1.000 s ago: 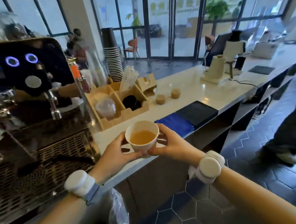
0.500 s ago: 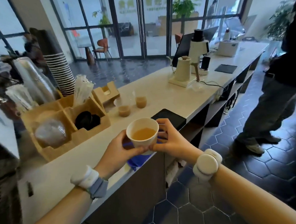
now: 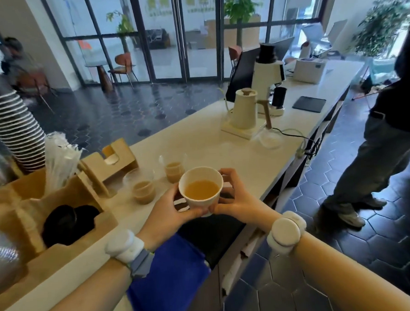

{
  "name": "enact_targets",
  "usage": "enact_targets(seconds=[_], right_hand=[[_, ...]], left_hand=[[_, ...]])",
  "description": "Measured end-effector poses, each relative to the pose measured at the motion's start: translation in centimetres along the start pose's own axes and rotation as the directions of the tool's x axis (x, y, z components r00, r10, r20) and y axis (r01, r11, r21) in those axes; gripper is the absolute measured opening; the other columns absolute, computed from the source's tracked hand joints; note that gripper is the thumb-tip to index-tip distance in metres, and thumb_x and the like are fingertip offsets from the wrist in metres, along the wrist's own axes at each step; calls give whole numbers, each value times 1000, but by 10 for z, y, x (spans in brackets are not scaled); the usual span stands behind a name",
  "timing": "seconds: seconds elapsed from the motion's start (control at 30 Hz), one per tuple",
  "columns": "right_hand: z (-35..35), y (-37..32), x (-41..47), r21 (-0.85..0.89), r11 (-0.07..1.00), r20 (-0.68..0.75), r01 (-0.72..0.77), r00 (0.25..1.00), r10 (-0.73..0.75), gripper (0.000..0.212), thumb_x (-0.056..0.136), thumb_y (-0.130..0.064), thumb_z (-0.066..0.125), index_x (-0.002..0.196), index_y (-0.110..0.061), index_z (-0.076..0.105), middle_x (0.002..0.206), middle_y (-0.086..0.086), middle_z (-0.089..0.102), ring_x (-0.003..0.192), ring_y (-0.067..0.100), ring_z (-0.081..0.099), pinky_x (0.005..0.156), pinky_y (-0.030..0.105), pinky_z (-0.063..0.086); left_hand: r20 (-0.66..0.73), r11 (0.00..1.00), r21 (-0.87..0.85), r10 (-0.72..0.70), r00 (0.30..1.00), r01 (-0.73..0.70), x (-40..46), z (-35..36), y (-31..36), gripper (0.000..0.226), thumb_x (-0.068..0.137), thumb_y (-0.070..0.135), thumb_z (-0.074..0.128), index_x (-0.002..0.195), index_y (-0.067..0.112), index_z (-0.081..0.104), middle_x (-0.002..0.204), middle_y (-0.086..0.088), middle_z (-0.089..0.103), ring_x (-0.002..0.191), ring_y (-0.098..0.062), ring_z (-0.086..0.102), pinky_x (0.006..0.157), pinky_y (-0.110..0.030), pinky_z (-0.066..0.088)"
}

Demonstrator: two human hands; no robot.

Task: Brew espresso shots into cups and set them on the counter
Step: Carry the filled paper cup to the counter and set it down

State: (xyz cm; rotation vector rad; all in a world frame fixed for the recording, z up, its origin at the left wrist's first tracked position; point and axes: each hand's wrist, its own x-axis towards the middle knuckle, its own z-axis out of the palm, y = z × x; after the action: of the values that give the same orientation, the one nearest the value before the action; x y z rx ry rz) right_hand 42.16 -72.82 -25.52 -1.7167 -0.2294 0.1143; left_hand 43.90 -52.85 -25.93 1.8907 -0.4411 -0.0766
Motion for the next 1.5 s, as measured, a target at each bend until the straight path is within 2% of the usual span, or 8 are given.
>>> enact_targets(seconds=[0.1,0.3,0.53,0.73,0.9,1.0,1.1,1.5], right_hand=[[-21,12,34,-5,1000,0,-11,1000,11,70,75,4,73,122,-25,30,124,-2,41,108,8,53,84,18,52],[-55,37,88,-27,1000,-18,-13,1000,13,70,72,1,76,115,-34,34,117,-14,45,112,12,52,88,25,51],[-101,71,166,-89,996,109,-28,993,38,72,71,-7,78,120,-34,33,123,-14,46,109,3,53,76,9,51],[-133,100,229,-114,992,337,-52,937,88,71,75,-12,77,120,-38,30,119,-24,43,106,-3,51,71,4,48],[-142,116,262,-102,994,436,-36,897,78,69,77,-13,76,122,-37,29,125,-16,44,114,7,51,90,19,49],[-142,125,284,-130,991,468,-14,880,74,71,76,-14,77,121,-40,29,117,-27,42,105,0,52,75,3,48],[-144,133,296,-133,991,502,2,863,65,71,76,-13,77,120,-41,28,116,-28,41,104,0,51,72,0,47],[-146,144,317,-57,998,564,-10,824,41,69,76,-3,74,123,-29,30,122,-12,48,117,9,53,92,21,50]], left_hand=[[8,999,-1,-35,999,35,39,6,-11,77,60,47,83,126,40,45,122,18,60,111,0,57,91,-27,51],[-16,997,-16,-76,997,76,93,23,-22,78,54,56,82,121,44,44,119,23,58,109,8,54,85,-14,46],[-162,983,-76,-178,971,167,158,52,-54,84,55,48,85,127,32,43,121,16,58,112,0,55,84,-12,47],[-331,951,-138,-309,892,278,199,79,-81,69,64,28,88,115,44,44,114,25,55,104,16,53,74,-1,43],[-414,921,-145,-388,824,361,217,88,-94,80,64,37,86,131,34,42,116,25,54,103,9,51,69,5,39],[-463,903,-133,-422,780,410,230,91,-105,81,64,40,85,131,36,41,115,26,54,102,8,51,66,6,39],[-476,891,-156,-446,758,427,235,93,-108,82,66,35,85,134,31,40,119,21,55,109,3,51,69,6,39],[-486,868,-199,-491,723,455,244,94,-110,69,73,22,82,123,35,36,113,29,48,93,33,44,69,5,38]])
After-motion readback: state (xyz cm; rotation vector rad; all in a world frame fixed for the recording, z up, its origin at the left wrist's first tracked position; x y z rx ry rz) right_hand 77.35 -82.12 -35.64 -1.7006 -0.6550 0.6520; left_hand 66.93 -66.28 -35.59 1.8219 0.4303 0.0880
